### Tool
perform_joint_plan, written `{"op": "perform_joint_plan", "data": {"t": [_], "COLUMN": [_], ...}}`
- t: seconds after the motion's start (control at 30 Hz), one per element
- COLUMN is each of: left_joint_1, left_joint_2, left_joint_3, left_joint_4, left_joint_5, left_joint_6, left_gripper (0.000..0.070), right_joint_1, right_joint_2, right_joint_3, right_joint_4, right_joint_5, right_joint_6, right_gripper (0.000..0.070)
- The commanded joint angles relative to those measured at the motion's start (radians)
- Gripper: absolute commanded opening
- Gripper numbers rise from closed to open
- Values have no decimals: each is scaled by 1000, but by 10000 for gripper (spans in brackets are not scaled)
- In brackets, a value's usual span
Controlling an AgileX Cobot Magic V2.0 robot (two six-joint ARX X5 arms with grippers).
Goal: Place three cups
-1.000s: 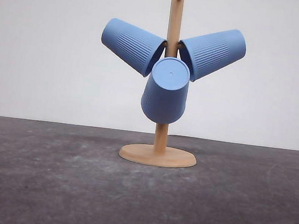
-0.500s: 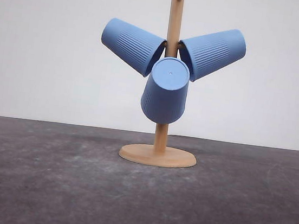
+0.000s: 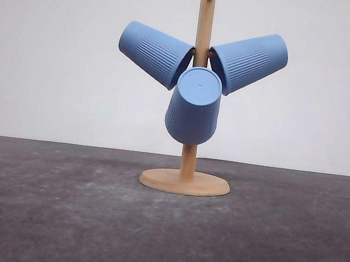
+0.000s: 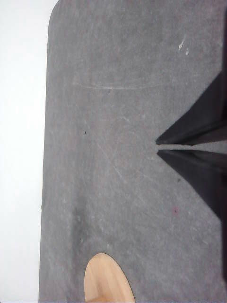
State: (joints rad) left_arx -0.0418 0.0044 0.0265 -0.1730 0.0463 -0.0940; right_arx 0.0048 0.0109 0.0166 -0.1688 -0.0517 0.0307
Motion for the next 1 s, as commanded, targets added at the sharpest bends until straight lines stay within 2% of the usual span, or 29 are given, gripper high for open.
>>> {"op": "perform_joint_plan", "data": {"t": [0.0, 0.97], "left_joint_1": [-1, -1], "left_joint_2": [0, 0], "left_joint_3": [-13, -13], "left_joint_4": [16, 16], "left_joint_5": [-2, -2], "left_joint_6": [3, 3], "left_gripper": [12, 12], "right_joint_1": [-1, -1], "right_joint_2": [-2, -2], "right_joint_3": [-4, -4], "right_joint_4": [11, 11], "right_joint_5": [1, 1], "right_joint_6": [10, 10], "right_gripper": [17, 17]}}
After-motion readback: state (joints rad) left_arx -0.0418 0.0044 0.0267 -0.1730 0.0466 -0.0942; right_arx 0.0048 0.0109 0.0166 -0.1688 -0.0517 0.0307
